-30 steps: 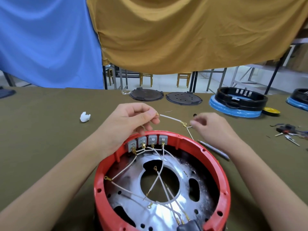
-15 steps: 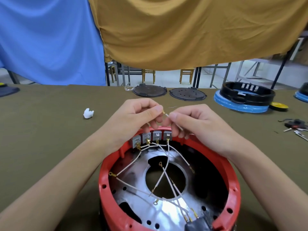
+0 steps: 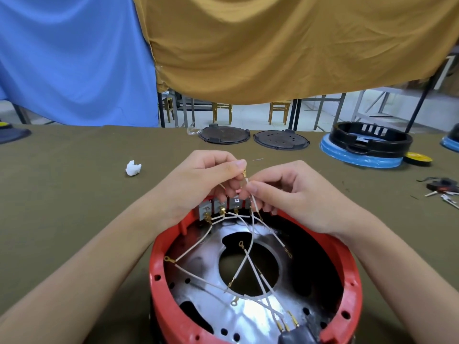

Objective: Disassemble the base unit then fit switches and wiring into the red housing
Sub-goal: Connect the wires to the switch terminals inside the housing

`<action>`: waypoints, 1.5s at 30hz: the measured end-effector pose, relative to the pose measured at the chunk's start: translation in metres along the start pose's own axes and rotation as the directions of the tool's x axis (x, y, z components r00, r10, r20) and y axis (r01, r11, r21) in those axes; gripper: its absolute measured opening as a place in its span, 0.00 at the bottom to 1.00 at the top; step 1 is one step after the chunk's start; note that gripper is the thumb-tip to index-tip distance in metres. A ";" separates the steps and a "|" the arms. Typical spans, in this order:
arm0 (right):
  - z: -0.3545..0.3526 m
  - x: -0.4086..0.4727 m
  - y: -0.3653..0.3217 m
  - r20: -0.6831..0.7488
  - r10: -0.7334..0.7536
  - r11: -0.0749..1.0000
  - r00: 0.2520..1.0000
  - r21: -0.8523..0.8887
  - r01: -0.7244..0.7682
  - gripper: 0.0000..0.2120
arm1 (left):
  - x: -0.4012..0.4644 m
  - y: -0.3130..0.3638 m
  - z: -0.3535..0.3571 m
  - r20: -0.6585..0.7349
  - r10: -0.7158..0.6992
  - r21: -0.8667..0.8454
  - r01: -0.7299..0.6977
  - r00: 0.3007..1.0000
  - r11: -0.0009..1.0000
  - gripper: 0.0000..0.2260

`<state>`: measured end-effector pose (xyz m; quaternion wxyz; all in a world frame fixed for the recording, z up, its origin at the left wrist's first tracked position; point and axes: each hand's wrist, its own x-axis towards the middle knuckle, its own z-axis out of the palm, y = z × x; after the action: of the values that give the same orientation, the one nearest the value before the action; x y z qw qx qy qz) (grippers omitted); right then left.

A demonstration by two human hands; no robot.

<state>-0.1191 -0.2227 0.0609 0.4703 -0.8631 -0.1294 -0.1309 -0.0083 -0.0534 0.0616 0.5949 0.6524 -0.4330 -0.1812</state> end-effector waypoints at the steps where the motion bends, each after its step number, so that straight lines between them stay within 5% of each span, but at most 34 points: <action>1: 0.000 0.000 0.000 -0.009 0.000 0.999 1.000 0.037 0.000 0.08 | 0.000 0.000 0.000 -0.010 -0.001 -0.011 0.001 1.000 1.000 0.11; 17: 0.000 0.000 0.000 -0.010 0.062 0.976 0.998 0.211 -0.059 0.12 | 0.002 -0.003 -0.002 -0.082 -0.042 -0.105 0.033 0.996 0.994 0.11; 37: 0.000 0.001 0.002 -0.109 0.150 0.984 0.983 0.112 -0.137 0.03 | 0.003 -0.003 -0.022 -0.014 0.012 0.260 -0.008 1.000 0.966 0.08; 45: 0.002 0.001 -0.004 -0.122 0.169 0.986 0.978 0.030 -0.166 0.03 | 0.005 -0.024 -0.034 0.130 -0.229 0.472 0.143 0.965 0.870 0.09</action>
<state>-0.1191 -0.2192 0.0636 0.4953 -0.8564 -0.0280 -0.1430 0.0289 -0.0383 0.0483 0.3616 0.7940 -0.4507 -0.1891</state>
